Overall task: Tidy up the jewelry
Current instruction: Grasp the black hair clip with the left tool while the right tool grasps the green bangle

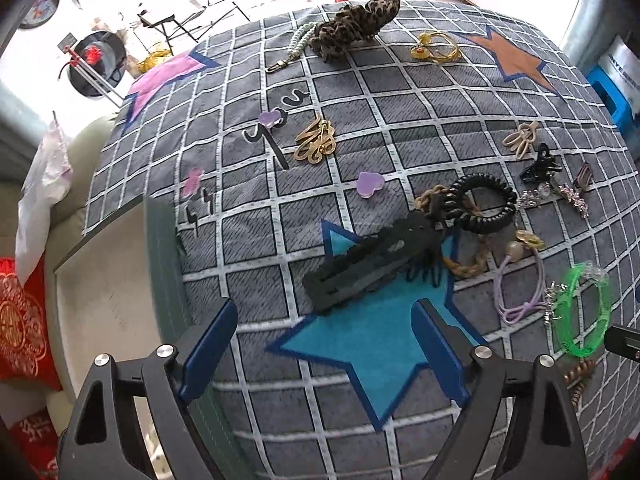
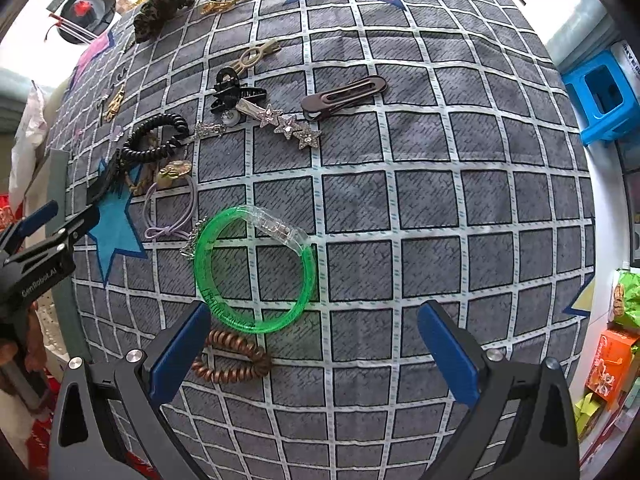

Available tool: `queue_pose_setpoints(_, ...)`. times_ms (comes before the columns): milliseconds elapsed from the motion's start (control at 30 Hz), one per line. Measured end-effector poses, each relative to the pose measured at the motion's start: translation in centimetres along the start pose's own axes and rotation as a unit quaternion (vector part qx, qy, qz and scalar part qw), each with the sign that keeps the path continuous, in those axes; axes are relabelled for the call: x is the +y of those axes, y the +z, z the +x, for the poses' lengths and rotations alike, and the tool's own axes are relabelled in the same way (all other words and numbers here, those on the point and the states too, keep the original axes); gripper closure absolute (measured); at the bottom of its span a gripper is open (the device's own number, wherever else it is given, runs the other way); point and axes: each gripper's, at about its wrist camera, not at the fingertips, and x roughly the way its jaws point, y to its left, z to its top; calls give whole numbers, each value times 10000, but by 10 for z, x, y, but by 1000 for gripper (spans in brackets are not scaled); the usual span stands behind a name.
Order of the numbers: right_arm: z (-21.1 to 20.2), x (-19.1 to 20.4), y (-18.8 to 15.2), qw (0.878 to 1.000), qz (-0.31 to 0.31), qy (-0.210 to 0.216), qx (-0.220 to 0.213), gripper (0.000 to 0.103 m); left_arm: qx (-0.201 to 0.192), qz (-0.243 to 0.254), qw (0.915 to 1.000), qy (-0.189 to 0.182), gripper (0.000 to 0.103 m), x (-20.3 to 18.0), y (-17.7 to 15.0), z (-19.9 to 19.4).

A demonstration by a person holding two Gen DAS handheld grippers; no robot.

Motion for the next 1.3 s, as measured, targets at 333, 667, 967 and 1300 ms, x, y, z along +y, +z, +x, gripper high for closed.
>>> queue_pose_setpoints(333,16,7,10,9998,32,-184,5,12,-39,363,9986,-373,12,-2,15,20)
queue_pose_setpoints(667,30,29,11,9989,-95,-455,-89,33,-63,464,9947,-920,46,-4,14,17)
queue_pose_setpoints(967,34,55,18,9982,-166,-547,-154,57,-98,345,9940,-1036,74,-12,9,8)
queue_pose_setpoints(1300,13,42,8,9994,-14,-181,-287,96,-93,-18,9935,-1135,96,-7,-1,-7)
